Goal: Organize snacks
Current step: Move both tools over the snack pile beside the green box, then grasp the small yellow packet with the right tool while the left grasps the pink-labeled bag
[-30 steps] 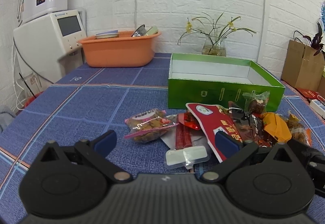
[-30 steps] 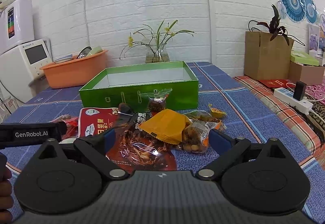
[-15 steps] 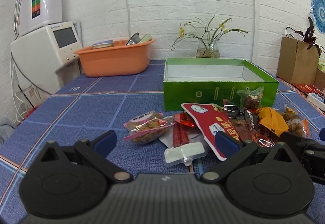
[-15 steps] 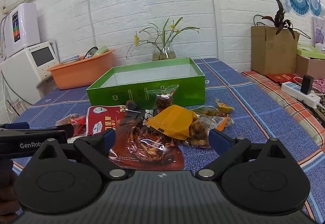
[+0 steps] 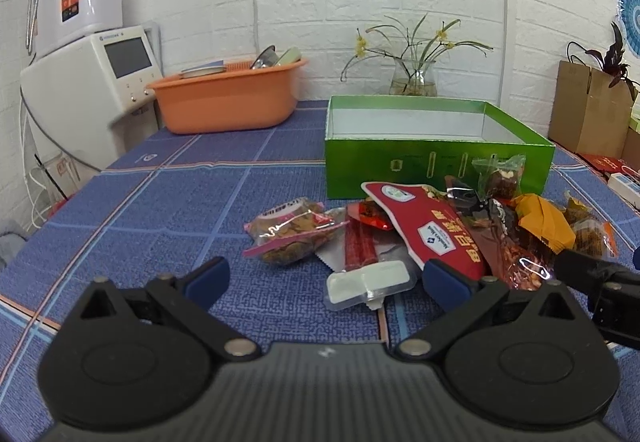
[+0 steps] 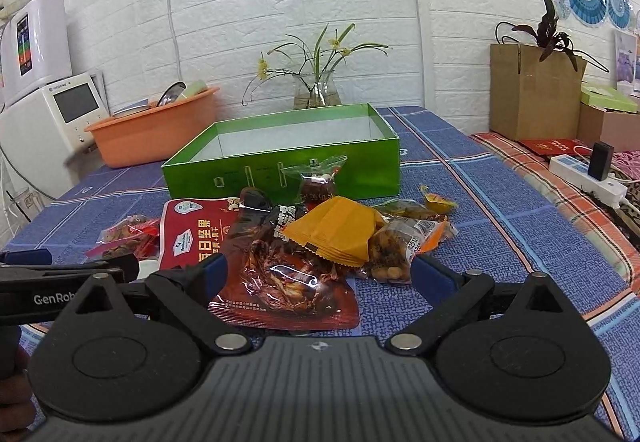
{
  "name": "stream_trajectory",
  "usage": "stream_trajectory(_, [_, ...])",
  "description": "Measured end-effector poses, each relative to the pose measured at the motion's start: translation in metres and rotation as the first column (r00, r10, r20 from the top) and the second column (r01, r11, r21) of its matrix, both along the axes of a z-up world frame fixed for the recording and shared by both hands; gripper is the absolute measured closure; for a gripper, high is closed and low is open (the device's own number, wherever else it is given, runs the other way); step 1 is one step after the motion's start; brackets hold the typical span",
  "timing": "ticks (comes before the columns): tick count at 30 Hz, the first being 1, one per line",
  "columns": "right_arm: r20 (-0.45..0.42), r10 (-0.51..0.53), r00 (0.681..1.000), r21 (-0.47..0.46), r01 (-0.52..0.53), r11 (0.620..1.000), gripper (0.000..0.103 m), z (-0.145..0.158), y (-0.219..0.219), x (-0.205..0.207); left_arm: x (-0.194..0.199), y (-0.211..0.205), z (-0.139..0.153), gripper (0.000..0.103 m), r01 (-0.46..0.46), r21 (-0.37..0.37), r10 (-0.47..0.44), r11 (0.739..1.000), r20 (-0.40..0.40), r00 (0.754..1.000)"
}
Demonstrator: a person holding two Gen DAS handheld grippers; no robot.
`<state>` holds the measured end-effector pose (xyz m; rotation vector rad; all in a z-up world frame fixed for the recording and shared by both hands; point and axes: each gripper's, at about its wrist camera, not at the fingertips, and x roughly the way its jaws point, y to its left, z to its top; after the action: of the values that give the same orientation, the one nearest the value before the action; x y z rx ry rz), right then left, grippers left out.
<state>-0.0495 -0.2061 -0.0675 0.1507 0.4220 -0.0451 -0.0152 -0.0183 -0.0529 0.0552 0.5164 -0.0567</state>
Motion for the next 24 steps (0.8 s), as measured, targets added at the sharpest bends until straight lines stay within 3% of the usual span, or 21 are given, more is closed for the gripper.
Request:
stream_trajectory(18, [-0.008,0.034,0.999,0.003,-0.034,0.999,0.000,0.000,0.000,-0.001,0.004,0.002,-0.002,0.000,0.002,-0.008,-0.002,1.000,-0.026,1.000])
stream_trajectory(24, [0.061,0.059,0.996,-0.058,-0.056,0.997,0.000,0.024,-0.019,0.001,0.013,0.026,0.024,0.000,-0.007,-0.015,0.007,1.000,0.014,1.000])
